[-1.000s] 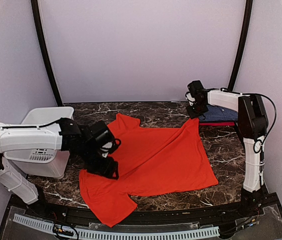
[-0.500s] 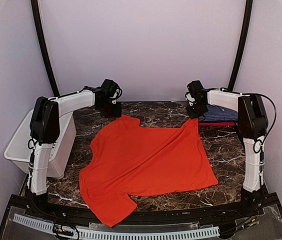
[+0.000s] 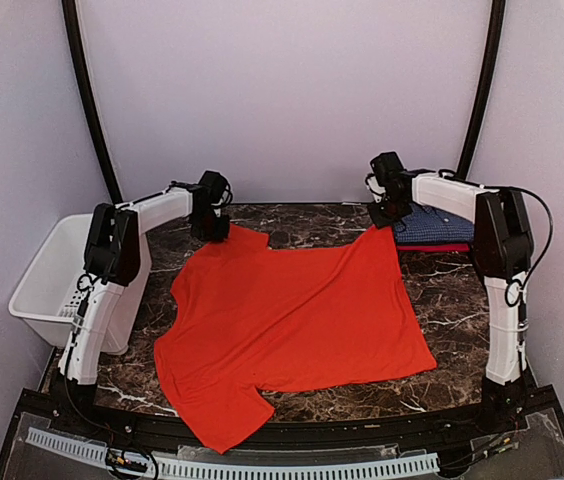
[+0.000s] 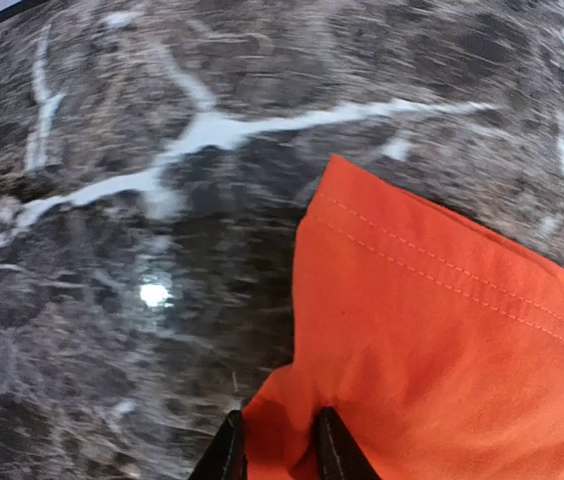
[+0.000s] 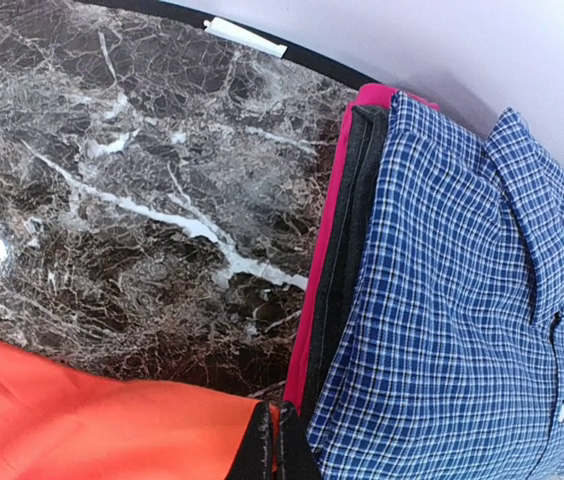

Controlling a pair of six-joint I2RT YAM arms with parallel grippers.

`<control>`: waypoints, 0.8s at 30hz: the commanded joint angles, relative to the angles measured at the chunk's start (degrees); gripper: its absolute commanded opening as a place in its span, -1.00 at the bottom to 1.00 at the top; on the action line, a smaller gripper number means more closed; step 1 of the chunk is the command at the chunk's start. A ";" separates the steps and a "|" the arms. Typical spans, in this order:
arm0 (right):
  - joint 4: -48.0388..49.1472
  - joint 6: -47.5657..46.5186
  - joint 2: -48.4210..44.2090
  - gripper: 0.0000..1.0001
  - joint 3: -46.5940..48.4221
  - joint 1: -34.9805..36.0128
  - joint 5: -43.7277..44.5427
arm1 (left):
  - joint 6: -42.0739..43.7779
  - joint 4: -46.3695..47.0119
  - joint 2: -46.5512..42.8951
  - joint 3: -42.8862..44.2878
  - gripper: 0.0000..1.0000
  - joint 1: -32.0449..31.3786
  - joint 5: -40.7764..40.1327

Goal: Fold and stack the mixed laundry pile
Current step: Smooth out the flattened T-shirt at the center of the board.

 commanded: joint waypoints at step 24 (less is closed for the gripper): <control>13.25 -10.31 22.90 -0.98 23.73 1.22 17.19 | 0.70 -4.13 0.01 1.15 -0.56 9.95 -5.43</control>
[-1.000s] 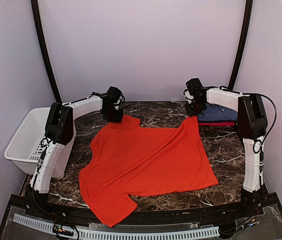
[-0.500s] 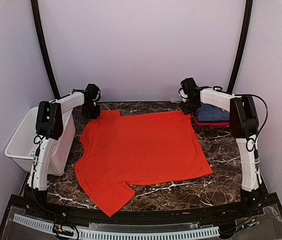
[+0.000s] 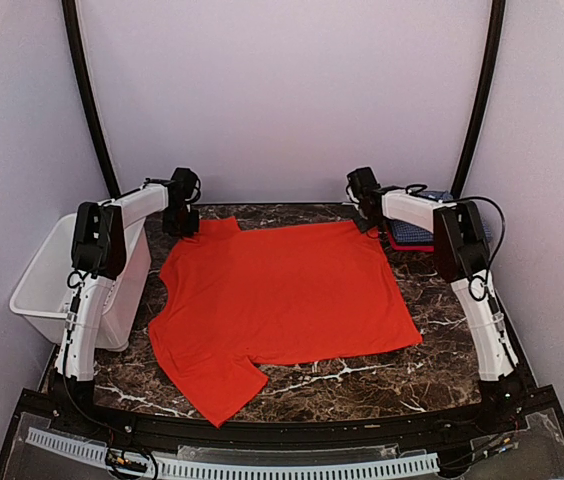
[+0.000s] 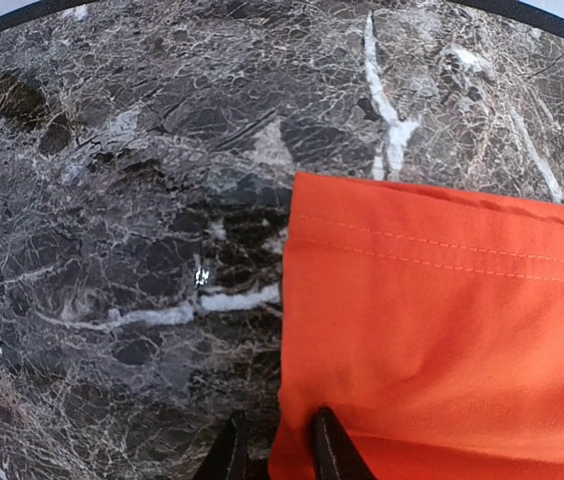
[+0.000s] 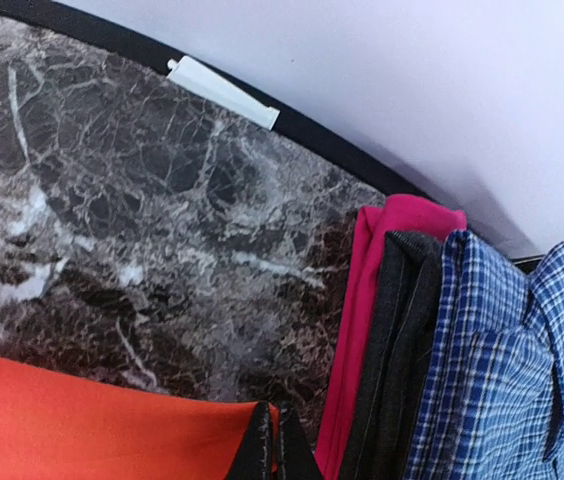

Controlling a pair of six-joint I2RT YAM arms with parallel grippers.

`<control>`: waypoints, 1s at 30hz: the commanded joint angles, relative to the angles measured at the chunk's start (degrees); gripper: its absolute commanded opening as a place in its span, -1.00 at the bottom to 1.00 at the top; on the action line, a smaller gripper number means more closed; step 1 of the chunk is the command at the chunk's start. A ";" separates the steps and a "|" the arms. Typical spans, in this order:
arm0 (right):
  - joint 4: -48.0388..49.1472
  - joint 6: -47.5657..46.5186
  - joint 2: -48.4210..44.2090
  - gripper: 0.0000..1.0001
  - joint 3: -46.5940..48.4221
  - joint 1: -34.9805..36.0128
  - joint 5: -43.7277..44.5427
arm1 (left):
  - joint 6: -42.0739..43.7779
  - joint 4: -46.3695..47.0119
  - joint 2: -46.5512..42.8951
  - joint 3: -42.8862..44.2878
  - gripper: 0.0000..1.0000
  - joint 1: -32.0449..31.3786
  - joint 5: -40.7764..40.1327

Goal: Fold and stack the mixed laundry pile
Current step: Smooth out the flattened T-shirt at the center of the board.

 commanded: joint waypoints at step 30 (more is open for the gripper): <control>-7.18 13.70 -40.59 0.77 -40.12 3.87 -39.19 | -0.42 4.92 -36.38 -32.67 0.39 -17.09 6.43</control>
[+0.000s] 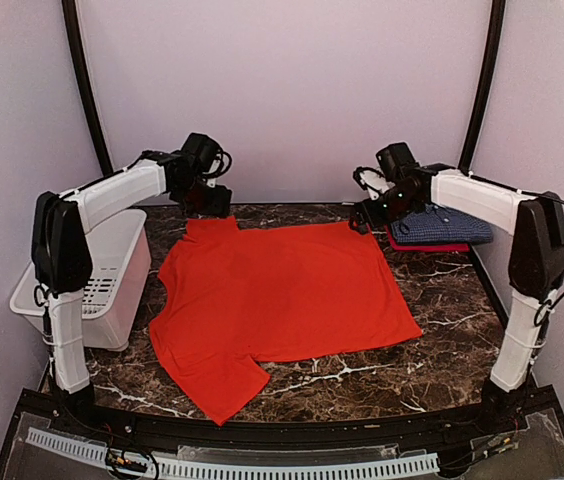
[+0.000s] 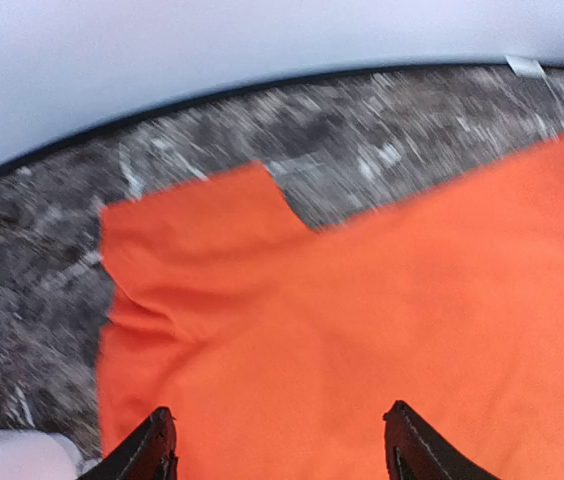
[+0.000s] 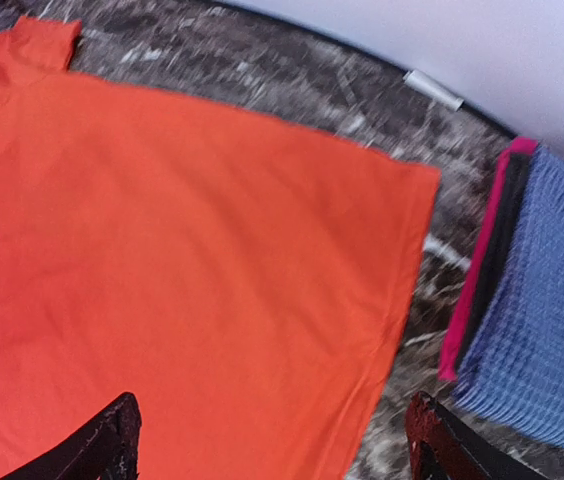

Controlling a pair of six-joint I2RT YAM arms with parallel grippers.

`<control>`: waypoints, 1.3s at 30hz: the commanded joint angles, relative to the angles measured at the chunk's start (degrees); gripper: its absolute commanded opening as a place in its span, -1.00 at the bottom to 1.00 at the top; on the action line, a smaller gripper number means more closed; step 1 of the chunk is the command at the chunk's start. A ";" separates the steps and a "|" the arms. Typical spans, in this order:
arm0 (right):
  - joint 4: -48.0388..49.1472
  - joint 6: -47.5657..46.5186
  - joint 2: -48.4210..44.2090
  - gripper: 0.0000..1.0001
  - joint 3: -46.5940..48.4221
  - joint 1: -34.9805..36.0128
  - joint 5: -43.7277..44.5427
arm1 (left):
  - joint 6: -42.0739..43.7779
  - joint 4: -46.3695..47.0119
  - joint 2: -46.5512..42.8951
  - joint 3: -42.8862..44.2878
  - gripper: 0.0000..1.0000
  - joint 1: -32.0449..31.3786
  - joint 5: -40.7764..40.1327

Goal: Fold and stack the mixed laundry pile
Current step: Smooth out the flattened T-shirt at the center of the board.

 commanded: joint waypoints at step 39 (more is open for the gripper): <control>-3.50 30.26 -38.38 0.32 -50.62 5.69 -20.57 | -24.02 2.76 -46.66 -65.41 0.33 -13.98 12.69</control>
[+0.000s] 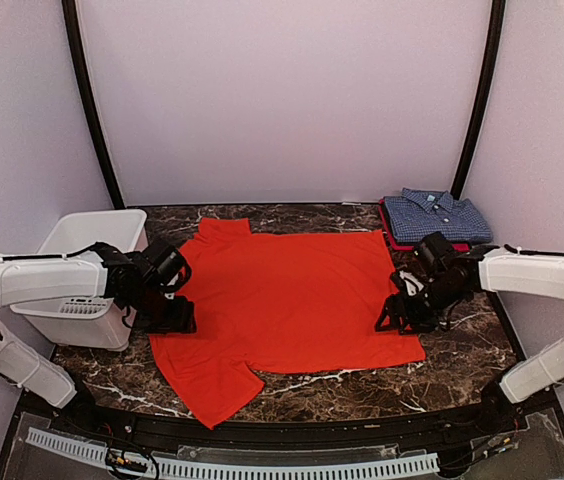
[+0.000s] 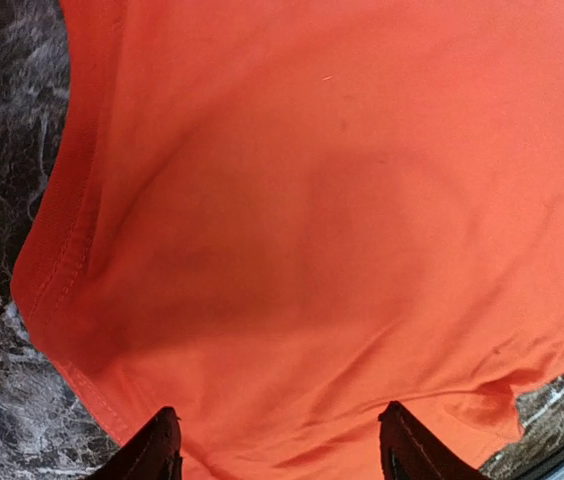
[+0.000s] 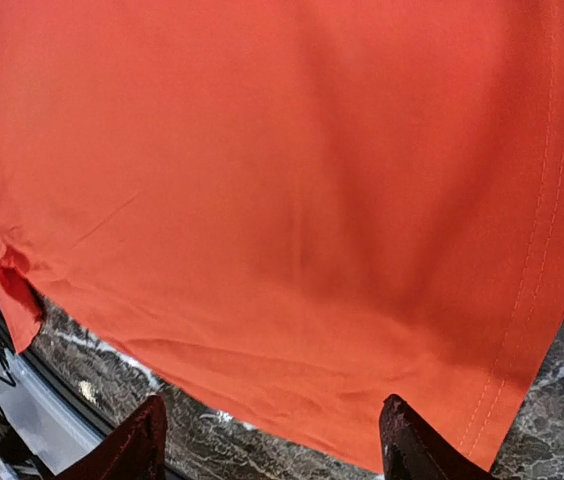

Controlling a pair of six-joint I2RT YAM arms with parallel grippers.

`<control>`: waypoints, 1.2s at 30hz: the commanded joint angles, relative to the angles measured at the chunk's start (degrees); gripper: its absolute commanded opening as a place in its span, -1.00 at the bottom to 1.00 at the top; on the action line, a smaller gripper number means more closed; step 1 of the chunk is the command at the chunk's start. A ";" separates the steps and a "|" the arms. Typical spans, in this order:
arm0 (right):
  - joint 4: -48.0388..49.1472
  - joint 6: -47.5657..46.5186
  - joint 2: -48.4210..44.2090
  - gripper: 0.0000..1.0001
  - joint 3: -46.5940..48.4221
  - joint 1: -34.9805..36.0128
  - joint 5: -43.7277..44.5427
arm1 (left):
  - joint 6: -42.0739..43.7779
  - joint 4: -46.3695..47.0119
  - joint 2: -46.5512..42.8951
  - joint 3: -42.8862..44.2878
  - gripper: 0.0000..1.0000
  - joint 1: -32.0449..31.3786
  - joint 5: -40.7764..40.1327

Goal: Fold and stack the mixed laundry pile
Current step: Smooth out the flattened T-shirt at the center of the board.

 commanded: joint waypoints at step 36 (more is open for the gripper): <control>-10.60 41.13 -13.03 -0.22 -7.71 3.97 20.15 | -36.10 -11.06 -18.42 -7.01 0.15 -20.86 -7.59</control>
